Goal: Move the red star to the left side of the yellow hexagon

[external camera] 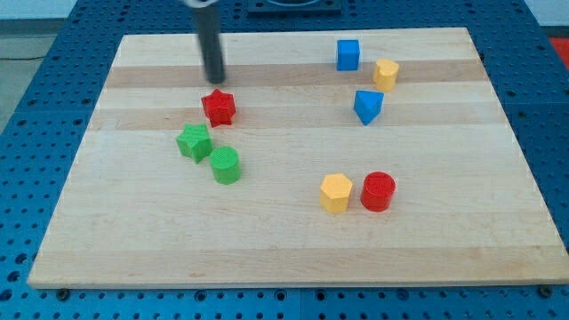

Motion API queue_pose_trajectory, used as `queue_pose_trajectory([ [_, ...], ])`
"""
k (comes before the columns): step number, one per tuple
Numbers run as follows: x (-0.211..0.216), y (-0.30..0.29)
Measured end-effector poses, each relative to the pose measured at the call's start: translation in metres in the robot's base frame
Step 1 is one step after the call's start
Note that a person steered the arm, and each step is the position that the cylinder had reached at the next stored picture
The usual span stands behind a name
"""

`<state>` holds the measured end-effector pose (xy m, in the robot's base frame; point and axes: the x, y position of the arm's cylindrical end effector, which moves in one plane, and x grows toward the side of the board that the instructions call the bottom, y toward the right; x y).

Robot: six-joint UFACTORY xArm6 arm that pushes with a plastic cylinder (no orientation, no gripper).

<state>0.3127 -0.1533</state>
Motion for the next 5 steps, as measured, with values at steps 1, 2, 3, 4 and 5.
queue_pose_trajectory([
  [1,0.040,-0.017],
  [2,0.042,0.011],
  [3,0.043,0.042],
  [4,0.043,0.061],
  [5,0.057,0.063],
])
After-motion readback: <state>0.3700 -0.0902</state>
